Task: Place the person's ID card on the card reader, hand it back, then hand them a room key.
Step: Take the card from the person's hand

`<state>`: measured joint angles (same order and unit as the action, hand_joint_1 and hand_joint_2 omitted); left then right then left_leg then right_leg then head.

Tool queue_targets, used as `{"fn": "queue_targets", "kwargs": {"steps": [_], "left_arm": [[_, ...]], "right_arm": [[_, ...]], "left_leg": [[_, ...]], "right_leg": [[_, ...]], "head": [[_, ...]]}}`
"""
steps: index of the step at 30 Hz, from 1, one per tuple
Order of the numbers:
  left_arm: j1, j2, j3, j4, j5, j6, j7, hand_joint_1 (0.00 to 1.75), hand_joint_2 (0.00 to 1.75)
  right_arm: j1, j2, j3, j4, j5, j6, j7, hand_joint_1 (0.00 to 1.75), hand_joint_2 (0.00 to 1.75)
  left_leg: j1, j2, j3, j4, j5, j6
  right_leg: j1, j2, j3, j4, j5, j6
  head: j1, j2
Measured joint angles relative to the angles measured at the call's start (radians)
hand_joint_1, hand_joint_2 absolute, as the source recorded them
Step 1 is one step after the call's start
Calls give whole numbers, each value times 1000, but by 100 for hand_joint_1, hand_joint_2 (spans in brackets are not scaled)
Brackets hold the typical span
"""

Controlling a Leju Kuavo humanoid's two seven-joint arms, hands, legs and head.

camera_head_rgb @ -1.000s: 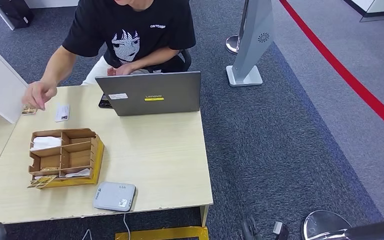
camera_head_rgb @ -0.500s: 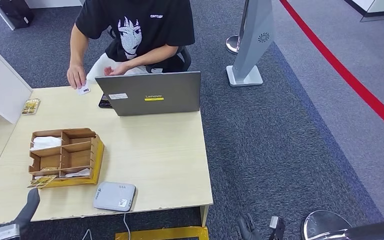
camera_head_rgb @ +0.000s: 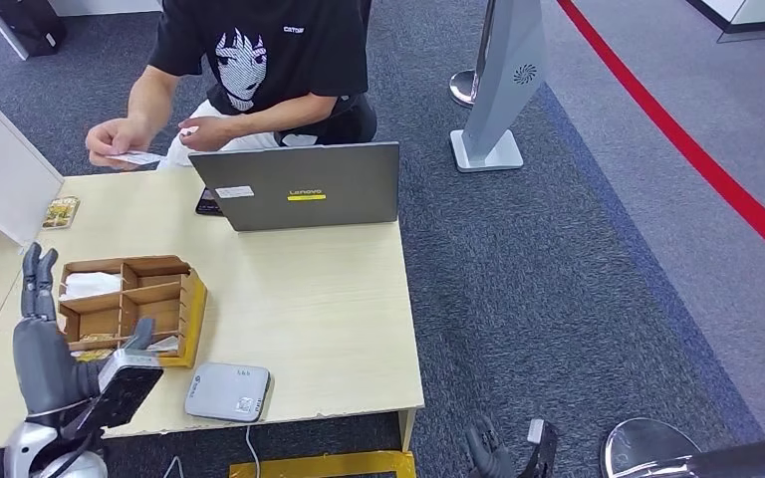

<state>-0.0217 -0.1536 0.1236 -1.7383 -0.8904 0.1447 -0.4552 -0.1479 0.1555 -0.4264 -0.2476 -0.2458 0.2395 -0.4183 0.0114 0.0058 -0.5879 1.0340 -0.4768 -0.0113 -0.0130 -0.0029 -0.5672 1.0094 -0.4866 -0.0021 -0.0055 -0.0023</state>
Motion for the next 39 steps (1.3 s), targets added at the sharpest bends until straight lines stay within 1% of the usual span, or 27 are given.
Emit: {"fn": "queue_targets", "kwargs": {"steps": [12,16,20,24,28,35,39], "left_arm": [[-164,109,-131,202,-276,68,130,0,175],[-219,154,-180,260,-390,103,185,0,175],[-262,193,-218,294,-500,148,243,173,175],[-280,219,-233,304,-607,214,304,175,175],[-279,231,-233,290,-665,284,342,175,175],[-275,241,-232,257,-672,305,348,175,175],[-257,241,-216,237,-642,307,328,175,175]], "right_arm": [[-12,9,5,0,42,19,24,0,175],[-18,12,8,0,59,31,33,0,175],[-22,15,9,0,75,41,43,0,175],[-24,18,10,0,90,48,50,0,175],[-25,21,10,0,99,48,52,0,175],[-25,22,10,0,101,48,53,0,175],[-25,22,10,0,95,50,49,0,175]], "left_leg": [[0,0,0,0,0,0],[0,0,0,0,1,0],[0,0,0,0,1,0],[0,0,0,0,1,0],[0,0,-1,0,1,0],[0,0,-1,0,1,0],[0,0,-1,0,1,0]], "right_leg": [[0,0,0,0,0,0],[0,0,0,0,0,0],[0,0,0,1,0,0],[0,1,0,1,0,0],[0,0,0,1,0,0],[0,0,0,1,0,0],[0,0,0,1,0,0]], "head": [[0,0],[0,0],[0,0],[0,0],[0,0],[0,0],[0,0]]}}
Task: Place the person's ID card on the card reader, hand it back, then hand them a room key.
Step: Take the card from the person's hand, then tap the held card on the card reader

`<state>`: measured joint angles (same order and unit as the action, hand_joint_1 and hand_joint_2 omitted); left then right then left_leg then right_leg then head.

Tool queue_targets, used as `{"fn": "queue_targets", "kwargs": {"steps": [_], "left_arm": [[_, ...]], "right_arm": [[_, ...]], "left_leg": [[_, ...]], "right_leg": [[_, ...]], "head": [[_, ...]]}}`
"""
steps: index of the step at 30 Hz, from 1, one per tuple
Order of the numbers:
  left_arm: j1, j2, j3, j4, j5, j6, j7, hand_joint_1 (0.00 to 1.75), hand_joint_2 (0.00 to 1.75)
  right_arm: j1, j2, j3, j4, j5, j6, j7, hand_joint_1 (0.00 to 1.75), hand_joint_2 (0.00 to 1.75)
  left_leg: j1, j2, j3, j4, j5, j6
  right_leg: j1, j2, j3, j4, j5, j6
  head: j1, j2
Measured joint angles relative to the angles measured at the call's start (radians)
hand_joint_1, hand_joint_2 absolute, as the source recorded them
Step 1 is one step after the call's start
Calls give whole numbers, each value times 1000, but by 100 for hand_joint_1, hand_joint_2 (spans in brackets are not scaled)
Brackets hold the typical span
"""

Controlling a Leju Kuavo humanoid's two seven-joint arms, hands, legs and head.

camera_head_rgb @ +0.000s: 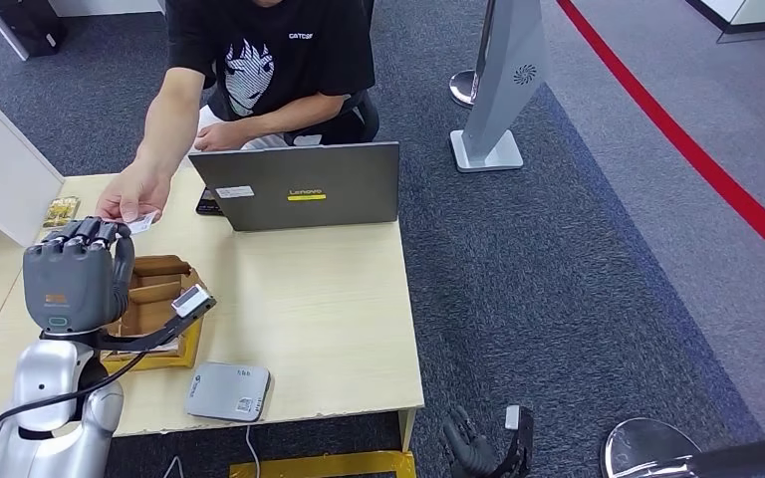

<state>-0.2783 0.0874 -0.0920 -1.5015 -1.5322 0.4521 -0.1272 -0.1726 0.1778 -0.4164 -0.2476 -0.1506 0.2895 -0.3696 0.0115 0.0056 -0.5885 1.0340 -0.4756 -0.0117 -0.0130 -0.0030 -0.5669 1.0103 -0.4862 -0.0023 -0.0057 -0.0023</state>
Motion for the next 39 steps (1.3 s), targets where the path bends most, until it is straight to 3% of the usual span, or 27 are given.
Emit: {"fn": "queue_targets", "kwargs": {"steps": [10,17,21,29,39], "left_arm": [[39,-1,24,-27,31,0,-34,175,175],[271,-21,45,-91,16,46,-106,175,175],[326,-37,45,-96,4,49,-122,175,175],[381,-44,4,-81,-33,46,-118,175,175],[392,-44,-15,-72,-34,44,-115,175,175]], "right_arm": [[1,0,-1,0,-8,8,-6,0,175],[12,0,-12,0,-26,17,-27,0,175],[15,0,-21,0,-28,17,-31,0,175],[17,0,-35,0,-27,17,-34,0,175],[17,0,-36,0,-27,17,-35,0,175]], "left_leg": [[0,0,0,0,0,0],[0,0,0,0,0,0],[0,0,0,0,0,0],[0,0,0,0,0,0],[0,0,0,0,0,0]], "right_leg": [[0,0,0,0,0,0],[0,0,-1,0,0,0],[0,0,-1,0,0,0],[0,0,-1,0,0,0],[0,0,-1,0,0,0]], "head": [[0,0],[0,0],[0,0],[0,0],[0,0]]}}
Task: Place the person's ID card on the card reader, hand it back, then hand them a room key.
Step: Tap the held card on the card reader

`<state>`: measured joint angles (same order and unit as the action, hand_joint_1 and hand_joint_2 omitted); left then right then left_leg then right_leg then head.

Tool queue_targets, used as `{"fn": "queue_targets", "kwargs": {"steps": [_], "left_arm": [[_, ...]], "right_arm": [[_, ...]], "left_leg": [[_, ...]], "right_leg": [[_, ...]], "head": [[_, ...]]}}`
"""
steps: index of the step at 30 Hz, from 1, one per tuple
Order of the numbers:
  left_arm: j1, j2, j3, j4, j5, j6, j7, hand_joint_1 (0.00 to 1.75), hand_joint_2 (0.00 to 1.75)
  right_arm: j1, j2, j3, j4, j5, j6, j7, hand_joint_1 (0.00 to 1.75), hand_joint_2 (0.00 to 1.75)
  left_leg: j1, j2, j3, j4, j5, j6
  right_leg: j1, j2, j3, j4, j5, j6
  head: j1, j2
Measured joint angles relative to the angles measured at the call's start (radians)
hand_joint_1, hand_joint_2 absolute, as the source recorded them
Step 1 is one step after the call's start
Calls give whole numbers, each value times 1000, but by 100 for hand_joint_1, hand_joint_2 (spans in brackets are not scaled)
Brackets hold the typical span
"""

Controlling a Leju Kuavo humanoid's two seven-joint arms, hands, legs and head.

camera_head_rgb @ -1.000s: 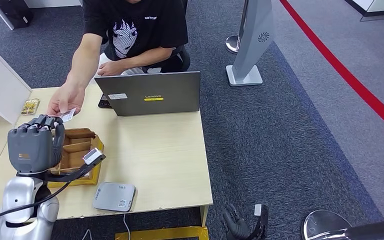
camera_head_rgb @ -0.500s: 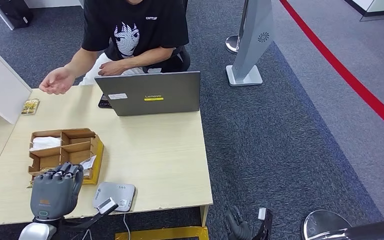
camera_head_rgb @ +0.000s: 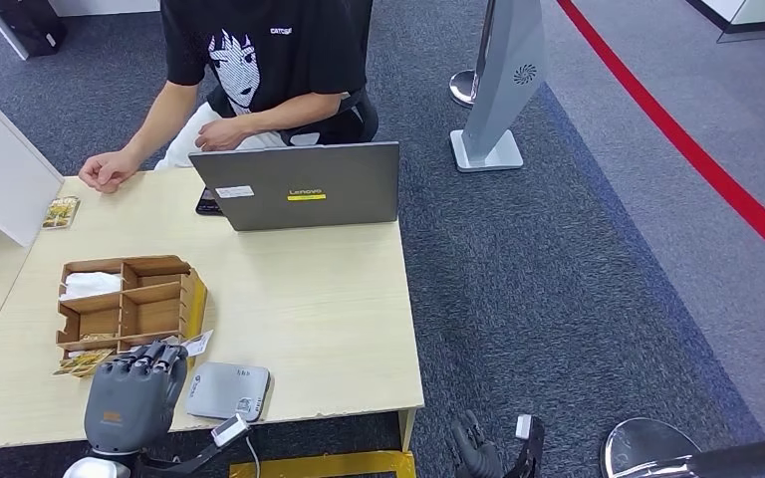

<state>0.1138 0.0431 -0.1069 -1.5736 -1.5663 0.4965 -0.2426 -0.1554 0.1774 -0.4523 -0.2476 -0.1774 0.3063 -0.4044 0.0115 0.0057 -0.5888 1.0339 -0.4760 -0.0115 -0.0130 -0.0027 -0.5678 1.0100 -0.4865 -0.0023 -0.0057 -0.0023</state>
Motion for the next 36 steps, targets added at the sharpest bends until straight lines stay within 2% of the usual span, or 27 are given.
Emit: {"fn": "queue_targets", "kwargs": {"steps": [7,18,36], "left_arm": [[3,6,-31,38,0,-8,34,175,175],[3,45,-121,138,-1,-11,86,175,175],[-17,67,-151,168,-1,-2,123,175,175]], "right_arm": [[0,0,-2,0,2,0,0,0,175],[0,0,-17,0,10,1,0,0,175],[0,0,-21,0,19,2,1,0,175]], "left_leg": [[0,0,0,0,0,0],[0,0,0,0,0,0],[0,0,0,0,0,0]], "right_leg": [[0,0,0,0,0,0],[0,0,0,0,0,0],[0,0,0,0,0,0]], "head": [[0,0],[0,0],[0,0]]}}
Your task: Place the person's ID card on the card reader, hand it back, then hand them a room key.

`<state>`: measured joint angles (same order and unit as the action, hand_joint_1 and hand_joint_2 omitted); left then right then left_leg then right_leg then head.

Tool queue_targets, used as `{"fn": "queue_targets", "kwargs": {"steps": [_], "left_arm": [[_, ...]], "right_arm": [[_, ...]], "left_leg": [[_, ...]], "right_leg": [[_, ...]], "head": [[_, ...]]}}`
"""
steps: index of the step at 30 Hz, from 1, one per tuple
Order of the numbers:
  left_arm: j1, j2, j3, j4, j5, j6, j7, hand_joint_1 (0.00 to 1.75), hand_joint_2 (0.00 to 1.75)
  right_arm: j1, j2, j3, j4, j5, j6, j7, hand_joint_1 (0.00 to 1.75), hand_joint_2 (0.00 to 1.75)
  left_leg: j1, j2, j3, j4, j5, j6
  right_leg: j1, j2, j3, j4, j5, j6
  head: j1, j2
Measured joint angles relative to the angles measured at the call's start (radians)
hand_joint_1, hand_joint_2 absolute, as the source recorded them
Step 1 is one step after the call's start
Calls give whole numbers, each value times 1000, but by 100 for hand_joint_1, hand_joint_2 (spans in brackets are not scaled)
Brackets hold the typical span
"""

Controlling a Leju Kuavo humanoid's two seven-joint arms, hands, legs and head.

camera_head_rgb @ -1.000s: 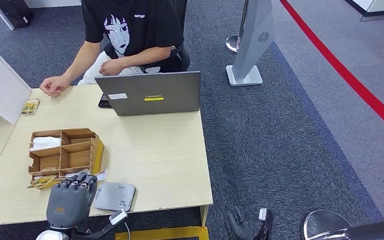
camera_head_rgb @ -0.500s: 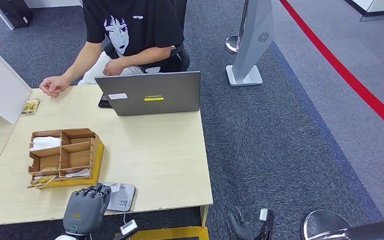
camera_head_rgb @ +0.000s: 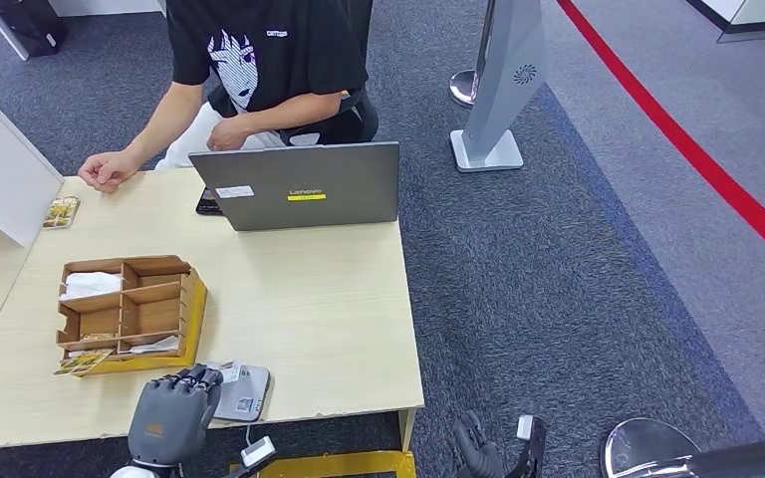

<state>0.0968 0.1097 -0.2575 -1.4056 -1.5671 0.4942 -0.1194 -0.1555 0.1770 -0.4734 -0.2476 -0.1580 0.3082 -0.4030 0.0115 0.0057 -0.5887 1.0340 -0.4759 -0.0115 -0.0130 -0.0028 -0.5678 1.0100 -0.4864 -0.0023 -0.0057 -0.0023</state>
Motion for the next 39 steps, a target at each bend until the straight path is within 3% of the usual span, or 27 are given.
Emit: {"fn": "queue_targets", "kwargs": {"steps": [6,15,20,28,39], "left_arm": [[-63,78,-48,-6,0,-10,108,175,175],[-177,162,-46,-61,1,-47,89,175,175],[-214,172,-27,-71,1,-51,64,175,175],[-291,167,109,-71,19,-74,-14,175,175],[-302,156,210,-71,43,-74,-40,175,175]], "right_arm": [[0,0,0,0,19,7,8,0,175],[-1,0,0,0,45,-2,14,0,175],[-2,0,0,0,53,-1,16,0,175],[-3,1,1,0,63,3,23,0,175],[-3,2,1,0,62,13,23,0,175]], "left_leg": [[1,0,0,0,1,-1],[0,0,0,0,1,-1],[0,0,0,0,1,-1],[1,0,0,0,1,-2],[1,0,0,0,1,-2]], "right_leg": [[0,0,0,0,0,0],[0,0,0,1,0,0],[0,0,0,1,0,0],[0,0,0,1,1,-1],[0,0,0,1,0,0]], "head": [[0,0],[0,0],[0,0],[0,0],[0,0]]}}
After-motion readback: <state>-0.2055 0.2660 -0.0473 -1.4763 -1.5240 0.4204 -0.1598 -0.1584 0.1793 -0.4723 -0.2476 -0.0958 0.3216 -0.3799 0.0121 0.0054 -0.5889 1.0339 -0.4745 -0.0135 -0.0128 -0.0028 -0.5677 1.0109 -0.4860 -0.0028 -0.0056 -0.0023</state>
